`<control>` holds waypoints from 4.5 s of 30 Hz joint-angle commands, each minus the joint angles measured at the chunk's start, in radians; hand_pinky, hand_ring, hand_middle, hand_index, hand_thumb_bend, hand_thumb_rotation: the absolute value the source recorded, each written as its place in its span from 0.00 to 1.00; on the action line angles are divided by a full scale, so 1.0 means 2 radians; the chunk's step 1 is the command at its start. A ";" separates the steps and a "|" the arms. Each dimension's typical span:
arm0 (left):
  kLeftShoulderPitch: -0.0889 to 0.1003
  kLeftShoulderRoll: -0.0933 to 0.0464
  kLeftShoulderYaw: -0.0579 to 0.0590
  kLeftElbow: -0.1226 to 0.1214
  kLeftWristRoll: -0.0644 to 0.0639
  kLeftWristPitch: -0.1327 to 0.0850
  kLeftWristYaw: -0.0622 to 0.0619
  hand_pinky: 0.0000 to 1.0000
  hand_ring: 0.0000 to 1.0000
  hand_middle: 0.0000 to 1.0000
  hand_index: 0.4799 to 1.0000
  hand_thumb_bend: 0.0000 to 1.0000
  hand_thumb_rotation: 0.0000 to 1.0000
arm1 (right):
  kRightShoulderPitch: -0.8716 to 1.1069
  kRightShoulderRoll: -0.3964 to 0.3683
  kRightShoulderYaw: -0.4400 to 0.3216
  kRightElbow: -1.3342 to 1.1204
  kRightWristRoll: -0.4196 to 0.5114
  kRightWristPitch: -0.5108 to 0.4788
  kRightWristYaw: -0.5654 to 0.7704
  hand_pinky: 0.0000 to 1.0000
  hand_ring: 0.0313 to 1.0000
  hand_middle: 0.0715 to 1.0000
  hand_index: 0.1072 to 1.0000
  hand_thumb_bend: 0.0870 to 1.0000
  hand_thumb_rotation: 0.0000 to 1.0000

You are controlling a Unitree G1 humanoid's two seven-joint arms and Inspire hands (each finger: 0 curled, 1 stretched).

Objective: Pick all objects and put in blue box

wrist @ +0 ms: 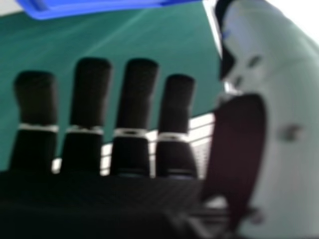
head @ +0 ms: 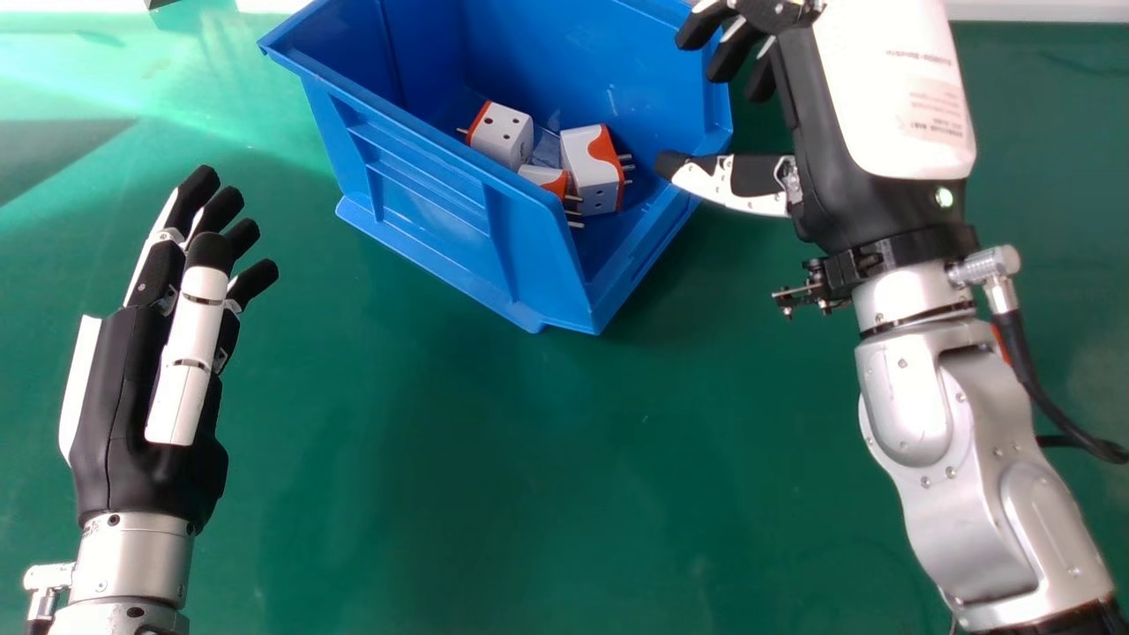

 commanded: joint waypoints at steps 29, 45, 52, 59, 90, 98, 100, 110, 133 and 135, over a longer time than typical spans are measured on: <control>0.007 0.005 0.008 -0.005 -0.010 -0.008 -0.011 0.87 0.91 0.92 0.81 0.50 0.72 | 0.221 -0.036 -0.048 -0.267 -0.060 0.102 0.135 0.89 0.96 0.97 0.97 0.97 0.61; 0.005 0.017 0.017 0.014 -0.013 -0.018 -0.029 0.87 0.91 0.92 0.83 0.51 0.74 | 0.370 0.025 -0.092 -0.359 -0.088 0.132 0.154 0.92 1.00 1.00 1.00 0.95 0.53; 0.002 0.020 0.017 0.015 -0.016 -0.015 -0.030 0.87 0.91 0.92 0.82 0.50 0.74 | 0.382 0.046 -0.105 -0.350 -0.091 0.138 0.145 0.90 1.00 1.00 1.00 0.95 0.50; -0.006 0.023 0.018 0.024 -0.013 -0.021 -0.029 0.87 0.91 0.92 0.83 0.53 0.73 | 0.369 0.050 -0.112 -0.324 -0.095 0.144 0.144 0.88 0.99 1.00 0.98 0.93 0.47; -0.013 0.027 0.019 0.014 -0.006 -0.012 -0.012 0.86 0.90 0.91 0.81 0.65 0.71 | 0.305 0.016 -0.111 -0.188 -0.078 0.134 0.105 0.79 0.90 0.94 0.90 0.96 0.47; -0.011 0.026 0.019 0.003 -0.007 -0.003 -0.004 0.85 0.89 0.90 0.79 0.63 0.72 | 0.289 -0.045 -0.126 -0.130 -0.045 0.108 0.107 0.76 0.88 0.92 0.87 0.94 0.41; -0.011 0.028 0.019 0.002 -0.008 -0.001 -0.005 0.85 0.88 0.90 0.78 0.63 0.72 | 0.282 -0.055 -0.129 -0.118 -0.038 0.106 0.105 0.76 0.88 0.91 0.87 0.94 0.40; -0.012 0.028 0.020 -0.012 -0.007 0.008 -0.001 0.81 0.87 0.88 0.76 0.64 0.71 | 0.238 -0.090 -0.121 -0.039 -0.019 0.105 0.097 0.77 0.87 0.90 0.85 0.93 0.33; -0.005 0.025 0.013 -0.059 -0.002 0.042 0.012 0.74 0.83 0.86 0.70 0.65 0.70 | 0.119 -0.149 -0.090 0.091 0.019 0.115 0.130 0.80 0.88 0.89 0.84 0.86 0.25; -0.003 0.026 0.013 -0.064 -0.002 0.044 0.013 0.74 0.83 0.86 0.70 0.65 0.70 | 0.108 -0.154 -0.084 0.103 0.020 0.115 0.131 0.81 0.88 0.89 0.84 0.85 0.26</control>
